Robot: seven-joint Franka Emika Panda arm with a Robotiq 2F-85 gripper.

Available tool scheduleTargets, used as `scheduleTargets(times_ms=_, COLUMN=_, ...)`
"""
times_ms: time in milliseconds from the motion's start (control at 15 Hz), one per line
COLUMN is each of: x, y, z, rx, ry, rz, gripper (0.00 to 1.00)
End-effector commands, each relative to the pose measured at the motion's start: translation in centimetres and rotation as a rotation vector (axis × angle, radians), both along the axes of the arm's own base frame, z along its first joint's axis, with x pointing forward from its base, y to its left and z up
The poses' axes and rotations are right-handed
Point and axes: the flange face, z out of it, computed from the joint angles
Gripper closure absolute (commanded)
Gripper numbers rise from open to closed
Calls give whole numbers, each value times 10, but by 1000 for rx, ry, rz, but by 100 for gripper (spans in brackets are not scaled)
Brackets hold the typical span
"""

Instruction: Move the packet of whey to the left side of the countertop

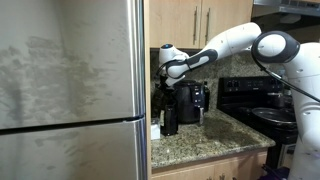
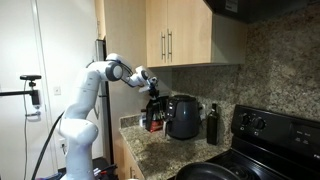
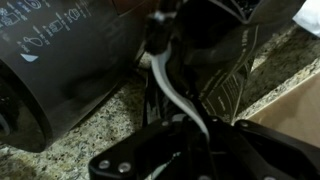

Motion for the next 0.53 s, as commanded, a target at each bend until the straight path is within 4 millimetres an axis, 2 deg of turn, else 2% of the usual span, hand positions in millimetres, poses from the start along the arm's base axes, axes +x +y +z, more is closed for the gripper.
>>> scheduleTargets(times_ms=0, x=2, y=-2, z=-10, rx=-18, ry=19, rz=-8, gripper=100)
scheduleTargets(times_ms=67, x=8, y=-3, z=-15, rx=-16, ry=20, rz=-9, gripper=100)
scheduleTargets(times_ms=133, x=22, y=-2, z=-19, rx=-6, ry=-18, rz=-5, gripper=100)
scheduleTargets(times_ms=333, x=42, y=2, z=-12, rx=32, ry=-113, rz=18, gripper=100)
scheduleTargets(times_ms=467, x=57, y=4, z=-16, rx=42, ry=-178, rz=39, gripper=100)
